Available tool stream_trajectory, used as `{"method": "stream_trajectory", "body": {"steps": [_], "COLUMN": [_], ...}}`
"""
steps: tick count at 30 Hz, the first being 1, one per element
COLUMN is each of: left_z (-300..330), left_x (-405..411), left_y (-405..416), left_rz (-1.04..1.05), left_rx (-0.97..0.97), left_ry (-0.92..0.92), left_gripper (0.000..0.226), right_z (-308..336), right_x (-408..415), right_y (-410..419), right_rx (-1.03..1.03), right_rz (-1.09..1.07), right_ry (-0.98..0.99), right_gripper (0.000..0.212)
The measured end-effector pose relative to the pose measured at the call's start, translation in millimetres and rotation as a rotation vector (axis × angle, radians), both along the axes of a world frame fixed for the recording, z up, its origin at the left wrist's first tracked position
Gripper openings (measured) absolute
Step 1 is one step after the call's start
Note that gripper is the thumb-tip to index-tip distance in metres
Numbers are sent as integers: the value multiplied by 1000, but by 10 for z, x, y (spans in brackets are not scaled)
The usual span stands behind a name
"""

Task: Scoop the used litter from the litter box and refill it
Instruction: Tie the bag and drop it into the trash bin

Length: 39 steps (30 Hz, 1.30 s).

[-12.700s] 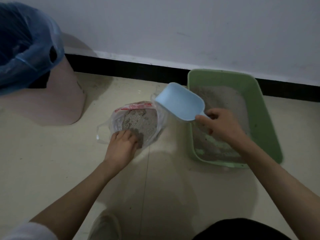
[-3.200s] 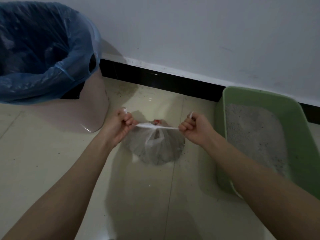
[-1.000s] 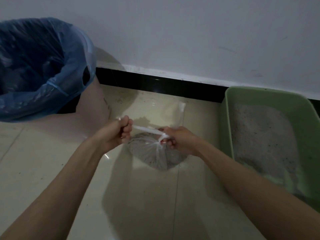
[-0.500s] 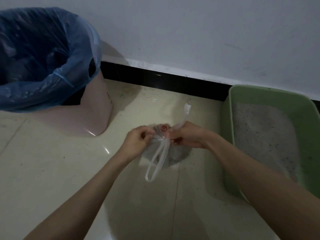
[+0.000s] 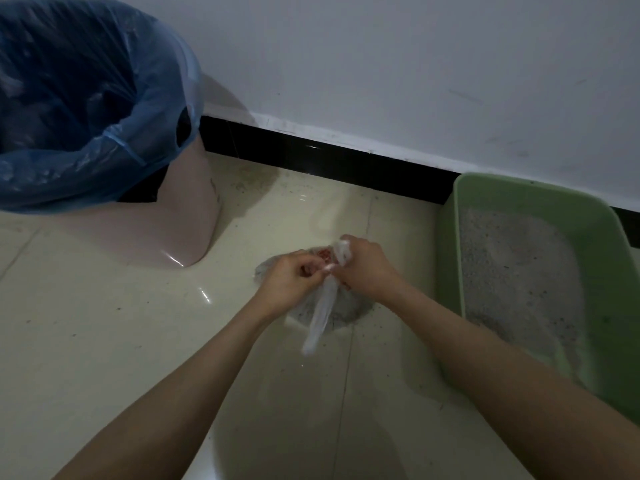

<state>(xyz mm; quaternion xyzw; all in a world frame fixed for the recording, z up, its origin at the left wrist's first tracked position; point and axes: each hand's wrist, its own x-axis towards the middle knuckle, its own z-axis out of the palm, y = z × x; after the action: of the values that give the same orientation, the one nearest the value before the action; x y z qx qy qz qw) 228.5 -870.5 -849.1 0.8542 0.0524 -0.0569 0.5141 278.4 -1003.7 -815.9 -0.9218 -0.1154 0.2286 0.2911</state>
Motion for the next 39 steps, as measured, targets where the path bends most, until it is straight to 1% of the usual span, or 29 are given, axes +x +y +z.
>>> {"method": "stream_trajectory", "body": {"steps": [2, 4, 6, 7, 8, 9, 10, 12, 14, 16, 18, 19, 21, 22, 23, 24, 25, 27, 28, 30, 31, 33, 35, 37, 39], "left_z": [6, 14, 14, 17, 9, -5, -21, -50, -78, -95, -93, -81, -53, -44, -32, -25, -11, 9, 6, -11, -16, -1, 12, 16, 9], "left_x": [-23, -45, -53, -56, -50, -44, -42, -48, -80, -111, -125, -125, -109, -96, -83, -67, -47, -10, 7, 33, 45, 59, 57, 56, 77], "left_y": [-8, -16, -16, -16, -11, -4, 3, 10, 7, -1, -2, -3, 1, -1, -4, -12, -23, -52, -64, -79, -74, -44, -24, -19, 8], "left_rz": [39, 78, 99, 101, 103, 105, 107, 118, 150, 181, 215, 234, 235, 218, 207, 211, 234, 301, 322, 331, 317, 226, 118, 61, 25], "left_rx": [-39, -84, -140, -158, -166, -169, -174, -198, -234, -268, -324, -361, -411, -401, -405, -450, -539, -691, -698, -595, -508, -293, -108, -14, -4], "left_ry": [22, 48, 74, 87, 95, 96, 95, 98, 94, 92, 128, 159, 222, 247, 263, 281, 308, 356, 358, 304, 246, 114, 27, -22, -28], "left_gripper": [9, 11, 10, 8, 8, 11, 14, 15, 11, 8, 12, 18, 30, 34, 34, 30, 24, 16, 16, 18, 19, 16, 14, 13, 10], "right_z": [-49, -114, -145, -150, -142, -140, -139, -125, -105, -93, -72, -69, -56, -49, -36, -22, -21, -8, -3, -6, -5, 1, -1, -19, -45], "right_x": [-38, -65, -93, -102, -99, -85, -69, -40, -13, -15, -57, -81, -134, -155, -164, -167, -164, -162, -160, -152, -146, -130, -119, -114, -106], "right_y": [55, 91, 103, 103, 102, 96, 86, 75, 60, 24, -9, -17, -17, -11, -8, -3, -13, -21, -24, -43, -60, -100, -137, -147, -133], "right_rx": [-26, -26, -4, 29, 79, 145, 244, 488, 642, 749, 804, 789, 695, 638, 586, 562, 560, 605, 599, 553, 581, 671, 685, 688, 695], "right_rz": [41, 50, 34, -5, -84, -202, -344, -594, -675, -672, -633, -595, -516, -474, -432, -403, -393, -416, -423, -426, -451, -518, -579, -628, -657], "right_ry": [-87, -130, -149, -126, -76, 9, 133, 416, 612, 691, 672, 631, 501, 424, 355, 305, 280, 280, 278, 272, 308, 389, 431, 458, 481], "right_gripper": [11, 9, 7, 6, 2, 7, 13, 16, 16, 20, 22, 20, 15, 13, 11, 8, 7, 6, 5, 4, 5, 10, 14, 14, 14]}}
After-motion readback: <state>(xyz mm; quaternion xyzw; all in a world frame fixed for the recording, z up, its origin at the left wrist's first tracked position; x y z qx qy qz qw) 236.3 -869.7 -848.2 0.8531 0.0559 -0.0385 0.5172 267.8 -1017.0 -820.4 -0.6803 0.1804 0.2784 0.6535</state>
